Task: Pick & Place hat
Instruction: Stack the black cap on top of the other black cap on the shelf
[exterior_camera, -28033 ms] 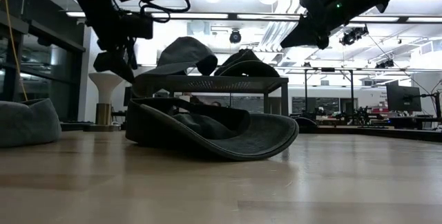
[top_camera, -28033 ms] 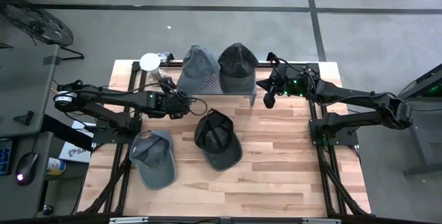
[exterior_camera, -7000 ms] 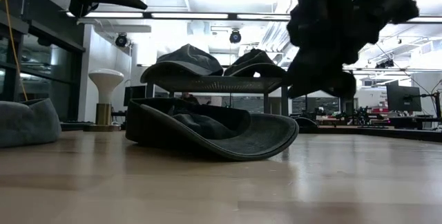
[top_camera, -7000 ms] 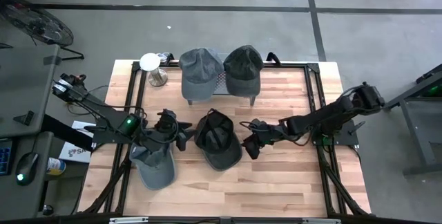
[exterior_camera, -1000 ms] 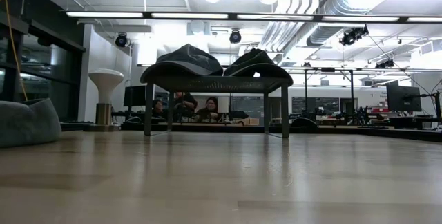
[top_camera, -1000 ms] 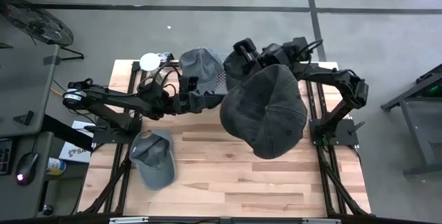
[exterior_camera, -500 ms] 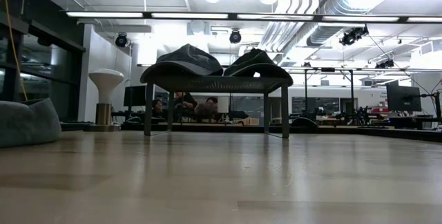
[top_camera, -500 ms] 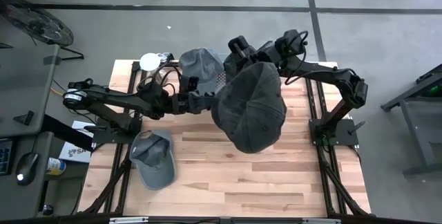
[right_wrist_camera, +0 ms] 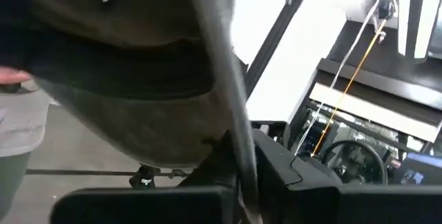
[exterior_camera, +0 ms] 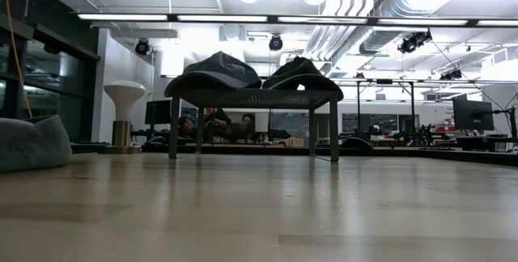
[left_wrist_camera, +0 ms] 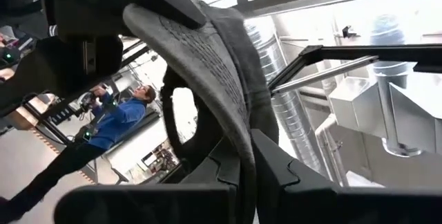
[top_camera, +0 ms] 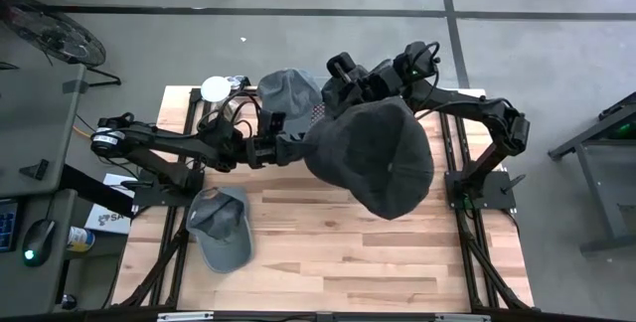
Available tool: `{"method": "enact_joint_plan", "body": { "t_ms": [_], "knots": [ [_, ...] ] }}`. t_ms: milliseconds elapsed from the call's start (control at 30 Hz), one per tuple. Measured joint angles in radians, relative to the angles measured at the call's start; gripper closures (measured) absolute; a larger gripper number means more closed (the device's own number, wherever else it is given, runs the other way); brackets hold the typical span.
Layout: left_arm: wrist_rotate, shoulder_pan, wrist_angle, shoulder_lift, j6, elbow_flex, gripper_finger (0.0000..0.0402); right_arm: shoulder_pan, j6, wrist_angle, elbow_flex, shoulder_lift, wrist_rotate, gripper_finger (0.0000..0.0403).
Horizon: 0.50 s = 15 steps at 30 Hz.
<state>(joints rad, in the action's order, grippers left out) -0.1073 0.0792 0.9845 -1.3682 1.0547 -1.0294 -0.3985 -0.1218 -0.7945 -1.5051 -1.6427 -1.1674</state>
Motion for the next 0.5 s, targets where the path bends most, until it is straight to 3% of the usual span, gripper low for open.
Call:
{"method": "enact_joint_plan", "body": {
  "t_ms": [267,500],
  "knots": [
    [0.014,-0.001,0.008,0.003,-0.052,0.0,0.0394,-0.022,-0.099,0.045,0.001,0.002,0.115,0.0307],
    [-0.019,0.002,0.014,0.003,-0.112,0.0,0.0394,-0.132,-0.145,0.163,0.005,0.04,0.203,0.0249]
  ]
}}
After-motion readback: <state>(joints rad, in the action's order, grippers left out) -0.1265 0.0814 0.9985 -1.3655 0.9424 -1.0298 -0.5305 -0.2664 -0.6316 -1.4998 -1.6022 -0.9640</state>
